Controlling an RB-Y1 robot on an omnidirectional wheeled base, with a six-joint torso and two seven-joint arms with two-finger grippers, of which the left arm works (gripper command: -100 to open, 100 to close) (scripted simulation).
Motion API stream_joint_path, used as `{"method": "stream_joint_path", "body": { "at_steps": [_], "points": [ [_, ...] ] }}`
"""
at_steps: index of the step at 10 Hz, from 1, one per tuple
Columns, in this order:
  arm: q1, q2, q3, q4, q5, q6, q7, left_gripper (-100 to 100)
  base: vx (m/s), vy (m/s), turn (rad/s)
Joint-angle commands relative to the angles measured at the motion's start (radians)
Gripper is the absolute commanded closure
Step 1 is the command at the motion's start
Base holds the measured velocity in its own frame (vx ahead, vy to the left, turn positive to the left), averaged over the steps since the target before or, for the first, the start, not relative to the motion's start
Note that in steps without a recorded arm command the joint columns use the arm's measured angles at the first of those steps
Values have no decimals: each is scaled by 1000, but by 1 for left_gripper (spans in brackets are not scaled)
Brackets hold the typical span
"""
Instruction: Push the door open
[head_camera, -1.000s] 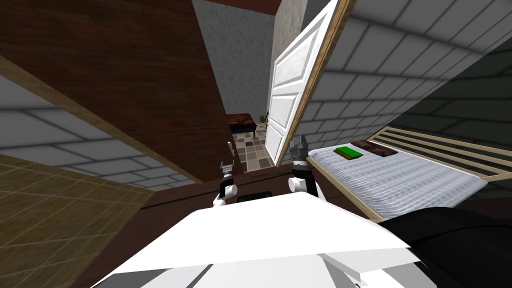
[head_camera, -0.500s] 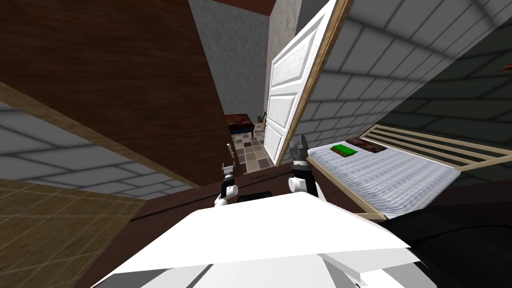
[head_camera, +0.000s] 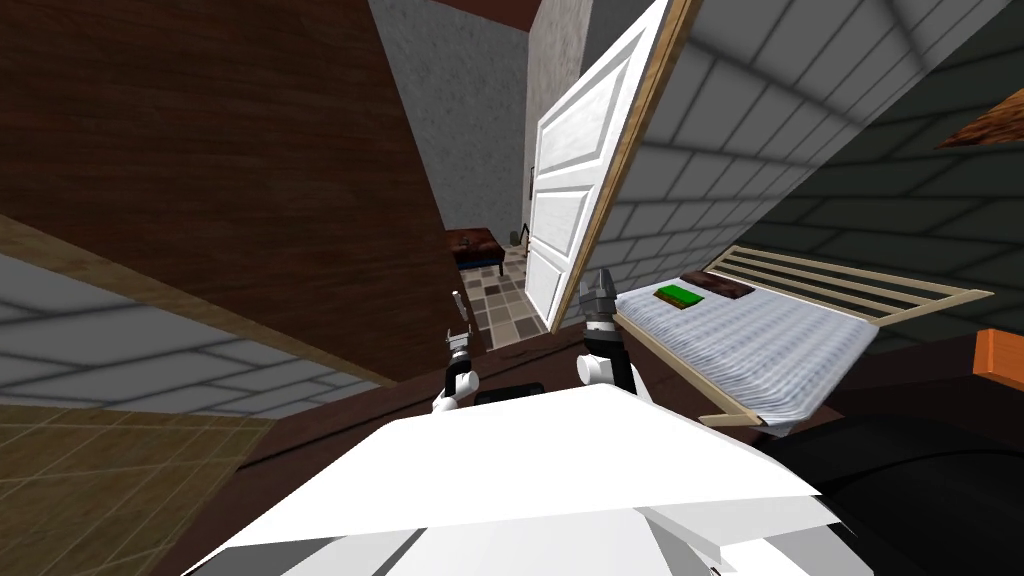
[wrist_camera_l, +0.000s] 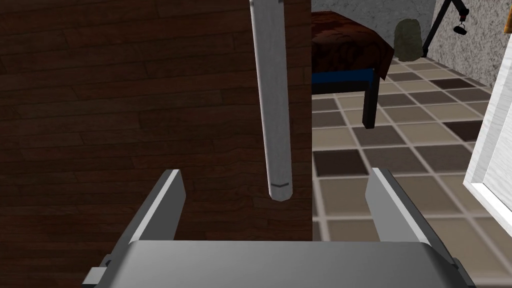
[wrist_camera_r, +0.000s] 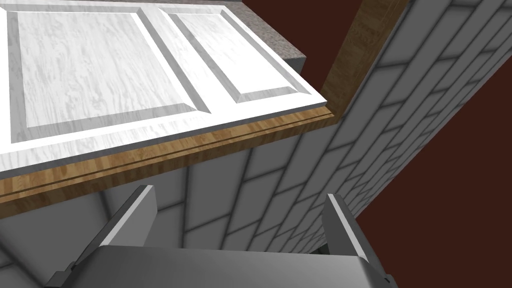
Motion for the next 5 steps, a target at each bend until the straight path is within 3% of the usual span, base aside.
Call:
{"method": "stream_joint_path", "body": {
  "at_steps": [1, 4, 5],
  "points": [
    [-11, -2, -4, 30, 8, -9, 20, -100, 32, 62, -57],
    [-41, -18, -17, 109, 37, -26, 69, -100, 53, 77, -116],
    [-38, -13, -14, 97, 30, -26, 60, -100, 32, 47, -34]
  ]
}}
